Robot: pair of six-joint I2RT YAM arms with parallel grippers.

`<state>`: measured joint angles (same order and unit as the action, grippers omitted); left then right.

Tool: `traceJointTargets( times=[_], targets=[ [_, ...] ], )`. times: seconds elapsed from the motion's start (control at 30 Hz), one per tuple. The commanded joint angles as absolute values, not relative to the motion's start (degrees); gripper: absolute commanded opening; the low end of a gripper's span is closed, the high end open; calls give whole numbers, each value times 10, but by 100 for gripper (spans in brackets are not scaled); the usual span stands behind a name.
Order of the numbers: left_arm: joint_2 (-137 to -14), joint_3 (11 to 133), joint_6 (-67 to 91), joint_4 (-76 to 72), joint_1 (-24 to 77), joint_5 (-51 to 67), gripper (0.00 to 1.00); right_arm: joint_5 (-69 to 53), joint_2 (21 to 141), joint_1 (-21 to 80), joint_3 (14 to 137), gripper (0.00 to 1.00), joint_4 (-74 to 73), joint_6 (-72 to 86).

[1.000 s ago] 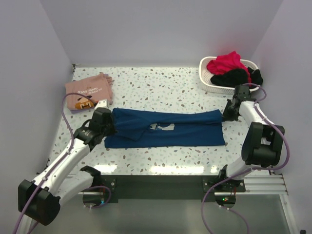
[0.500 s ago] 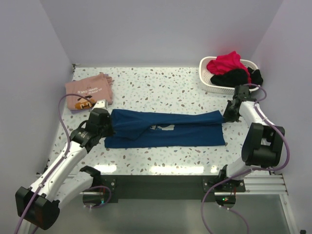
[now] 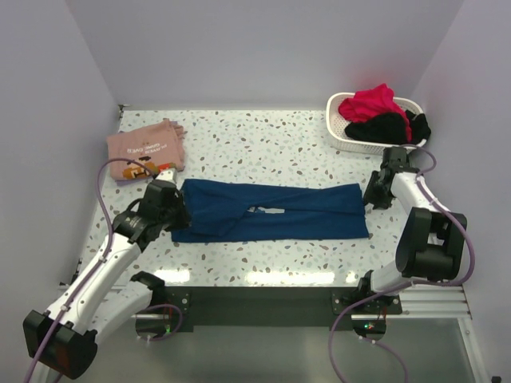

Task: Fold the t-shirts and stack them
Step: Fold the tshirt

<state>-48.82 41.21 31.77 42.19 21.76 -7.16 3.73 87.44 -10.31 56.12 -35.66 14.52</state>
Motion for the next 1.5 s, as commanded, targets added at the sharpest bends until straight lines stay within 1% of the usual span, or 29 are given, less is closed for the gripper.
traceJointTargets(
  times=[0.0,0.03,0.07,0.1,0.2,0.33,0.47,0.53,0.63,0.77,1.0,1.2,1.47],
  targets=[
    [-468,454,321,460,214,-58,57,51,842,-105,556,40,-356,149],
    [-469,460,320,461,213,-57,61,50,838,-105,561,44,-356,149],
    [-471,466,319,460,213,-54,65,49,837,-105,564,46,-357,149],
    [-478,468,316,450,213,-51,70,44,837,-105,568,47,-359,149],
    [-510,461,312,402,213,-40,75,18,834,-103,577,48,-353,150],
    [-575,459,304,309,213,-26,75,8,828,-77,581,48,-340,154],
    [-683,482,300,218,213,-4,75,4,838,-22,587,48,-325,163],
    [-718,491,301,172,213,17,75,3,845,-4,587,48,-317,172],
    [-792,503,303,123,213,40,75,-43,863,18,579,48,-277,188],
    [-853,511,302,98,213,30,75,-60,898,19,578,48,-257,192],
    [-925,508,296,71,212,11,75,-66,969,19,586,47,-240,185],
    [-977,522,289,34,213,22,74,-36,1019,15,609,47,-256,182],
    [-1038,569,272,9,221,50,73,-32,1023,-48,611,47,-268,166]
  ],
)
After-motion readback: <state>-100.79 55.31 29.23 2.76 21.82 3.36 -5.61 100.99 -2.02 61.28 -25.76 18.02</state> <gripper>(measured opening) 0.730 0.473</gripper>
